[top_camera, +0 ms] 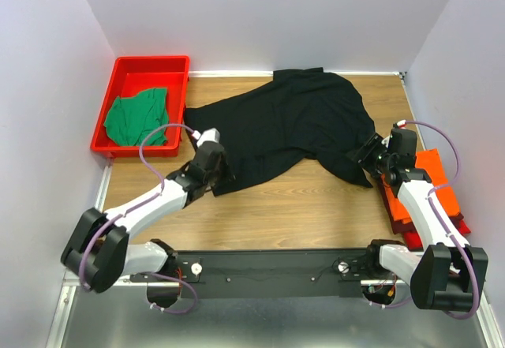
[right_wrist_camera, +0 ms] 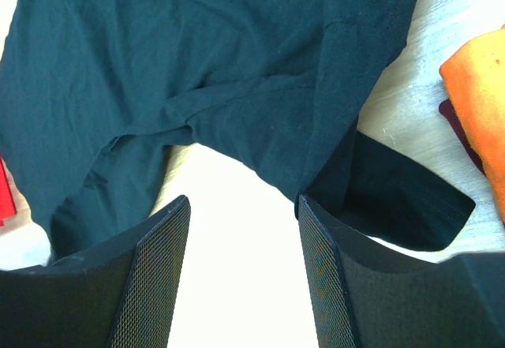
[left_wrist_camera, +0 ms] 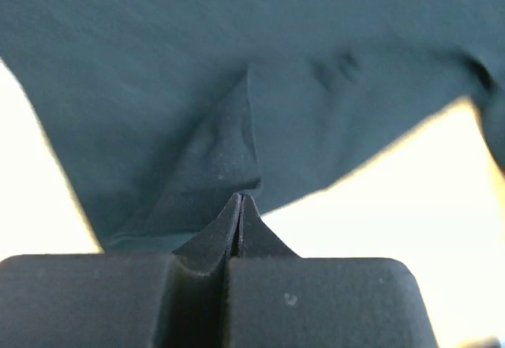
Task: Fold and stack the t-shirts
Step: Flatten the tshirt out
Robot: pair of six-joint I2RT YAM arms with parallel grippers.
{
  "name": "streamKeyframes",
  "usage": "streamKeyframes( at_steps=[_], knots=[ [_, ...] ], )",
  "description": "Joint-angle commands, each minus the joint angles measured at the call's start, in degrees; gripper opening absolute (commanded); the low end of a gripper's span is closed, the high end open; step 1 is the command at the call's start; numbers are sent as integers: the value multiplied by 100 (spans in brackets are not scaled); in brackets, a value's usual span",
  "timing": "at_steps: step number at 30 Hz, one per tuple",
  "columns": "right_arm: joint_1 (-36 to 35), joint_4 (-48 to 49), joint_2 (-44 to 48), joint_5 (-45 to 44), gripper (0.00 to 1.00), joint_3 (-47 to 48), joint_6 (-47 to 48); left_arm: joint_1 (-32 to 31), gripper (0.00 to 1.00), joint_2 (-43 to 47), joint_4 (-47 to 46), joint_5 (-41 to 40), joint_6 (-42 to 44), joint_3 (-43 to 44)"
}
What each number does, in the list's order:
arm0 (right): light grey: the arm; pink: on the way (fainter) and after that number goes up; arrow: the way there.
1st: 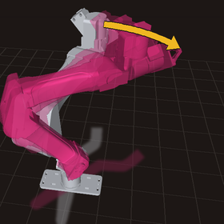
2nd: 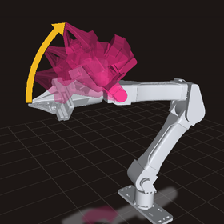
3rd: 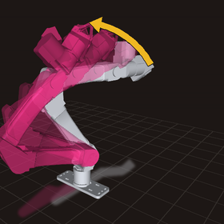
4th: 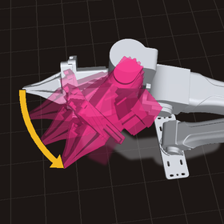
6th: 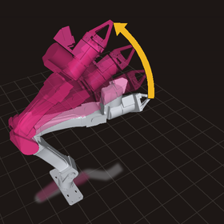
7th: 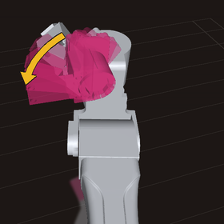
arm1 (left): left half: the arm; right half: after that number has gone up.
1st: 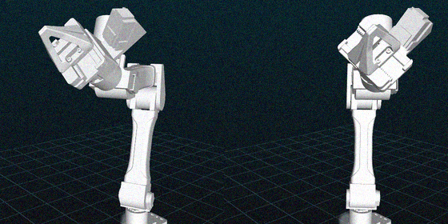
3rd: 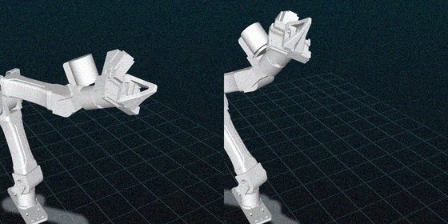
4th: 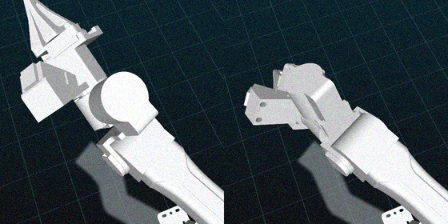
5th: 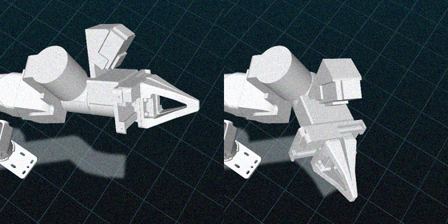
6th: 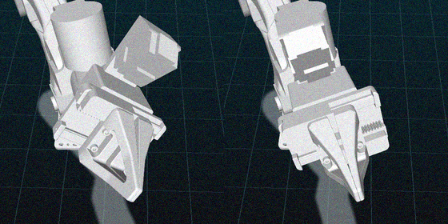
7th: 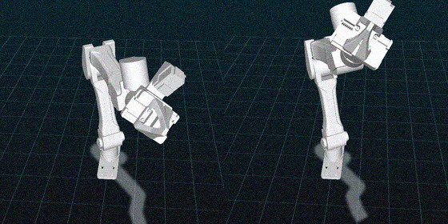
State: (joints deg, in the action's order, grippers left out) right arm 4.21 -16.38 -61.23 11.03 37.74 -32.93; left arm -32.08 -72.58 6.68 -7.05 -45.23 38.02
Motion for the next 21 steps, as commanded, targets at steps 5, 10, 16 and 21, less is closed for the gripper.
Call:
streamKeyframes(
  at_steps=[5, 10, 16, 21],
  knots=[
    [-8, -23, 24, -232, 64, 14, -30, -879, 0, 990, -26, 959, -574, -1049],
    [-8, -23, -20, -382, 65, 32, -56, -1388, 0, 1298, 44, 1354, -890, -1499],
    [-8, -58, -187, -584, 68, 76, -21, -1820, 0, 1395, 737, 1610, -961, -1517],
    [-8, -128, -82, -917, 72, 14, 5, -1820, 0, 1387, 1606, 1549, -663, -1167]
  ],
)
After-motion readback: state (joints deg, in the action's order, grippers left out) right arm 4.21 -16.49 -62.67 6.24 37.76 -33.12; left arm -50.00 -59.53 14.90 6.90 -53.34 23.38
